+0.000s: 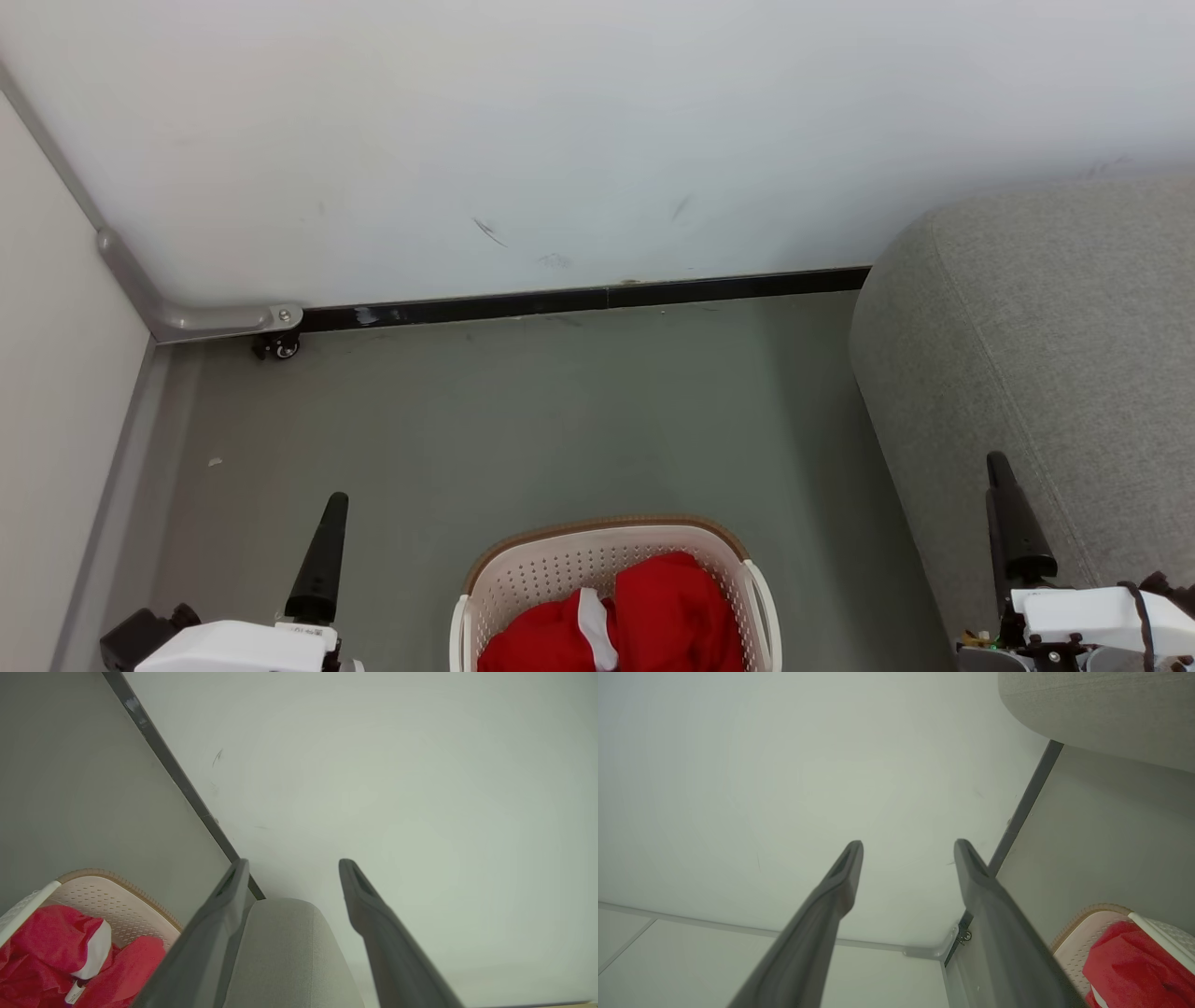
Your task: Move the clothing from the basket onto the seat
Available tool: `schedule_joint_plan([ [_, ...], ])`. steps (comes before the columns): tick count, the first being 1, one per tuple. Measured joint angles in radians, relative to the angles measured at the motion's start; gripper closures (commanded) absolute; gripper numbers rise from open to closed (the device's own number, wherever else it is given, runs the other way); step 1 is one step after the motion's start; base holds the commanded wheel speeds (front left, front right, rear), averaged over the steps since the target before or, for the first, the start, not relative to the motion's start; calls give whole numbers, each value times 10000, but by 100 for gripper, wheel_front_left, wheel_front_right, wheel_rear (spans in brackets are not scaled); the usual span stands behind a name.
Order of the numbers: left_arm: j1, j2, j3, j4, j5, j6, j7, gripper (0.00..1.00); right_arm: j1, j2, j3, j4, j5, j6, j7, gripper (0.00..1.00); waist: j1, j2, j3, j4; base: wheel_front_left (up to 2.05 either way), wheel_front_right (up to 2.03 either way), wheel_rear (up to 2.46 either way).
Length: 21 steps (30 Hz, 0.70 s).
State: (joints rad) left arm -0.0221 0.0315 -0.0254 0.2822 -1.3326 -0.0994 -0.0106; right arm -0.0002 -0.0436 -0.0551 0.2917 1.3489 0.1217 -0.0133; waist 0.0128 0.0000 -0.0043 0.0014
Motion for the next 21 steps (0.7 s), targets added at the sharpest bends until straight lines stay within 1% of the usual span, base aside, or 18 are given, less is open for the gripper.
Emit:
schedule_joint_plan([
  [1, 0, 0, 0, 0, 0, 0, 0, 0, 0, 0, 0, 0, 0, 0, 0, 0, 0, 0, 0, 0, 0, 0, 0],
  [6, -59, 123, -222, -174, 1104, 119, -176, 0, -2, -79, -10, -117, -1097, 0, -148, 0, 34, 0, -26, 2, 0, 0, 0],
  [12, -100, 213, -460, -324, 2121, 301, -353, 0, -3, -123, 46, -238, -2215, 2, -349, 0, 47, 1, -42, 8, 0, 0, 0],
  [16, -101, 253, -669, -451, 2972, 470, -485, 0, -2, -140, 144, -247, -3143, 2, -489, 0, 45, 0, -48, 13, 0, 0, 0],
  [21, -103, 357, -961, -568, 4023, 610, -656, 0, 0, -142, 286, -251, -4316, 4, -637, 0, 12, 0, -38, 17, 0, 0, 0],
])
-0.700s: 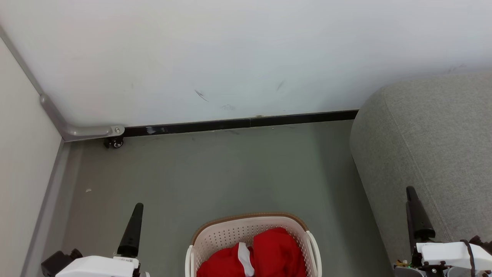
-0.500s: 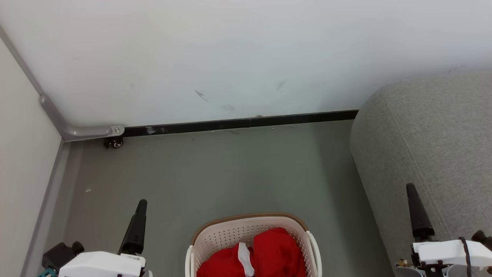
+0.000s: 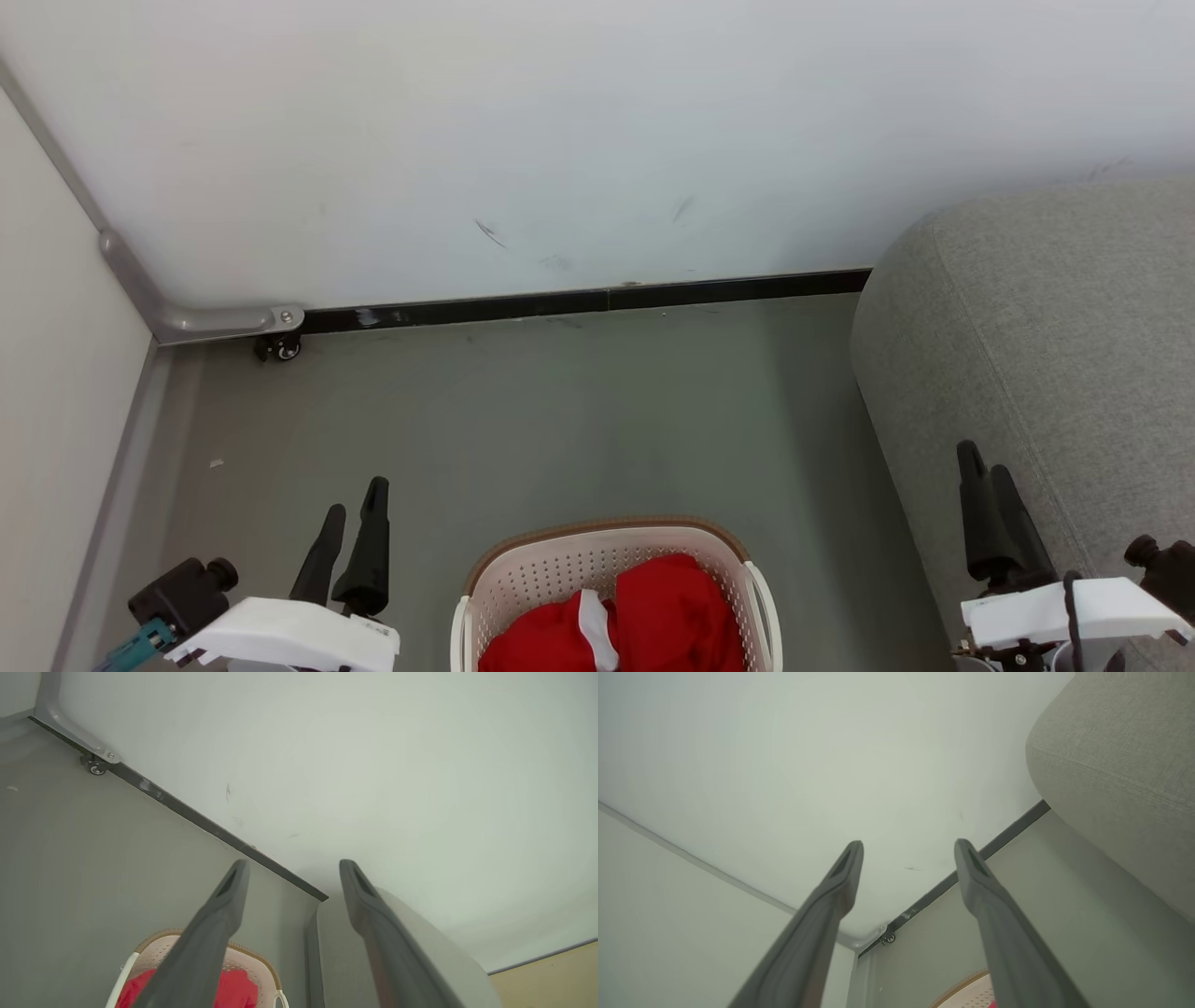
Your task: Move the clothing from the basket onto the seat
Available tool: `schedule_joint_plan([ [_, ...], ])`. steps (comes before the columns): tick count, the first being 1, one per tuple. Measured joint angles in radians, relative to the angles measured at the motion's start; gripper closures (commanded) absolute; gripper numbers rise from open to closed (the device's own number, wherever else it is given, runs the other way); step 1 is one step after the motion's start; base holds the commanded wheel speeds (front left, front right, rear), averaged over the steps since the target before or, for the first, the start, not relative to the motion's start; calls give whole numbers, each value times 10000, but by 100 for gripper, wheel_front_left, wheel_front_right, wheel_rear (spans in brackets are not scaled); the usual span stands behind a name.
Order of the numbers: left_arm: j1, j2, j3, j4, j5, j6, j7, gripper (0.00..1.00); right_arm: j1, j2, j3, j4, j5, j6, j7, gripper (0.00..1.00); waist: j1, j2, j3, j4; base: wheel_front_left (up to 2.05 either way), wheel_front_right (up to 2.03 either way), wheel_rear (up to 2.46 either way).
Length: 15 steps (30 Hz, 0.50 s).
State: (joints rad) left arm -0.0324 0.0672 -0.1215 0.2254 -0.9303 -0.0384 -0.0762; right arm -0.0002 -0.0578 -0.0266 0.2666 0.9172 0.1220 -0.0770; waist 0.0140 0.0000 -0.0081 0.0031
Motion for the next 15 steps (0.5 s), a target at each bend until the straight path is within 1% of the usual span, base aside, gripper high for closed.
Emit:
schedule_joint_plan([
  [10, 0, 209, -462, -54, 1958, 451, -360, 0, 2, 12, 102, -6, -2105, 8, -345, 0, -88, 0, 80, 0, 0, 0, 0],
  [15, 0, 293, -640, -35, 2897, 723, -512, 0, 2, 33, 98, -12, -3012, 8, -499, 0, -113, 0, 121, 4, 0, 0, 0],
])
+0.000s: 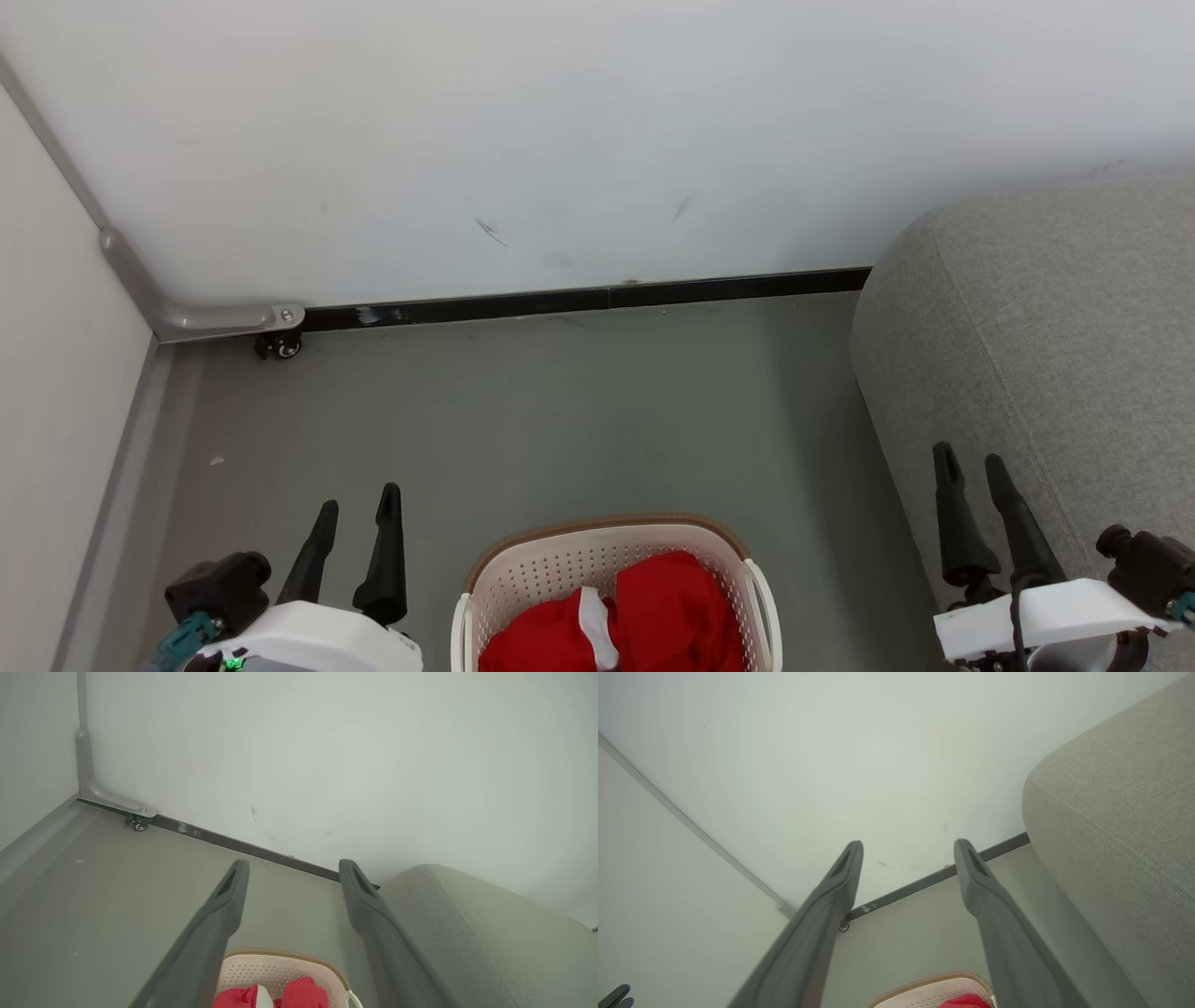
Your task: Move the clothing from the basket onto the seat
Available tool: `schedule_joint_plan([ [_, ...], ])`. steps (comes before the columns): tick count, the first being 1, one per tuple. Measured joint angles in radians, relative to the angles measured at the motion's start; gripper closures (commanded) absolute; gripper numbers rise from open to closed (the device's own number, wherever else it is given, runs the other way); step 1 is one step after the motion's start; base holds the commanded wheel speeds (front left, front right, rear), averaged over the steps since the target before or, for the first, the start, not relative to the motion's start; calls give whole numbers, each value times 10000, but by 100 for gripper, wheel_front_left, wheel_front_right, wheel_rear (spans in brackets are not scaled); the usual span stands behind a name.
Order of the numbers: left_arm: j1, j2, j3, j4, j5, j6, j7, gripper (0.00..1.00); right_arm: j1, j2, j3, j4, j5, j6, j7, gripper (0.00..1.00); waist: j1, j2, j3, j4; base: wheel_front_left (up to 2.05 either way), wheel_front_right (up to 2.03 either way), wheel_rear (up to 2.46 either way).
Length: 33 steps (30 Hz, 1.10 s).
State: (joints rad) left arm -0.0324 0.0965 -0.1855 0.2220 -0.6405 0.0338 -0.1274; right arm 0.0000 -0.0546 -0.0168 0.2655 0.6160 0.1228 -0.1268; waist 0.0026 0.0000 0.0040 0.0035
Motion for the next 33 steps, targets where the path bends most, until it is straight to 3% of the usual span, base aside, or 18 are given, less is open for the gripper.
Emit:
schedule_joint_plan([
  [17, 2, 63, -525, 23, 2880, 872, -681, 0, 51, 90, -4, 163, -2824, 2, -138, 0, -19, 0, 58, -6, 0, 0, 0],
  [33, 12, 138, -803, 151, 5051, 1434, -1197, 0, 203, 115, -102, 336, -4909, 4, -230, 0, -20, 0, -23, -4, 0, 0, 0],
])
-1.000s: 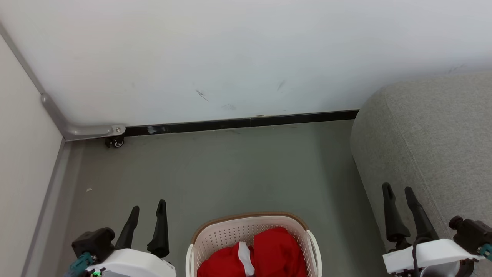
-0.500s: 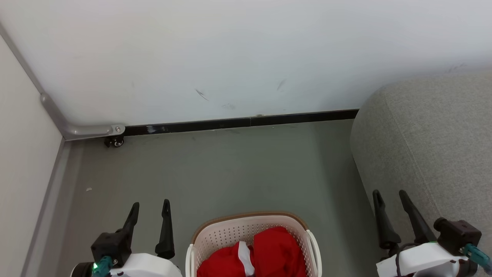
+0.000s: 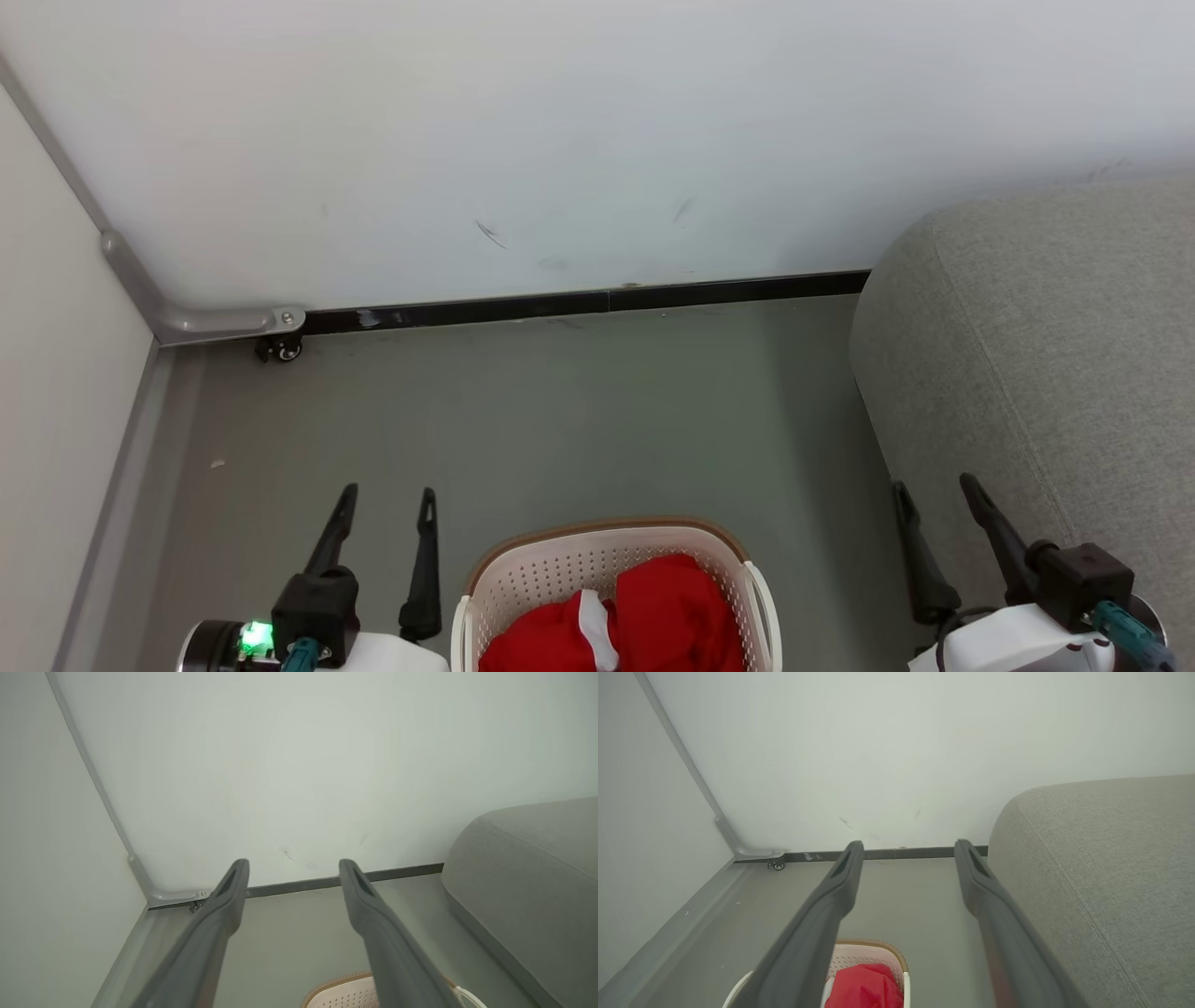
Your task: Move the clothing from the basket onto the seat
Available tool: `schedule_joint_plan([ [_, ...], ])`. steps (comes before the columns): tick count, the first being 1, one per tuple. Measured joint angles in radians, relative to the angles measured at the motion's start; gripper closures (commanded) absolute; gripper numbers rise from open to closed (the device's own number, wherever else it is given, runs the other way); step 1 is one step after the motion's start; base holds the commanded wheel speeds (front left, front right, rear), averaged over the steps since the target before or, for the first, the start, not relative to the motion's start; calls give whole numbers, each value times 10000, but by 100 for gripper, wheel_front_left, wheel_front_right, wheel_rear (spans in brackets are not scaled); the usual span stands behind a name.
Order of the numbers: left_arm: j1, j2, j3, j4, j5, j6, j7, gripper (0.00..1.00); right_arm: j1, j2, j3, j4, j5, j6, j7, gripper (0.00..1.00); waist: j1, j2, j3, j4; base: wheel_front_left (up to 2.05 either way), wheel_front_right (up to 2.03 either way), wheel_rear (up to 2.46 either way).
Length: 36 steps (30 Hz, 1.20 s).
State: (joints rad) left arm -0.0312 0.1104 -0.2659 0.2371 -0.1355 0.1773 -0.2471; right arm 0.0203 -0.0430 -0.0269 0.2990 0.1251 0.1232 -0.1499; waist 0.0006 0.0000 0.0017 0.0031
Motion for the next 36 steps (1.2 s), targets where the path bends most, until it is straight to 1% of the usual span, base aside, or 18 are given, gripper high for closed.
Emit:
schedule_joint_plan([
  [10, 16, -13, 88, 357, 59, 0, -2, 0, 0, 0, 94, 155, 236, 2, -4, 0, -1, 0, -65, -3, 0, 0, 0],
  [36, 15, -130, 359, 382, 59, 46, -2, 0, -2, 0, 119, 234, 441, 2, -100, 0, -2, 0, -36, -27, 0, 0, 0],
])
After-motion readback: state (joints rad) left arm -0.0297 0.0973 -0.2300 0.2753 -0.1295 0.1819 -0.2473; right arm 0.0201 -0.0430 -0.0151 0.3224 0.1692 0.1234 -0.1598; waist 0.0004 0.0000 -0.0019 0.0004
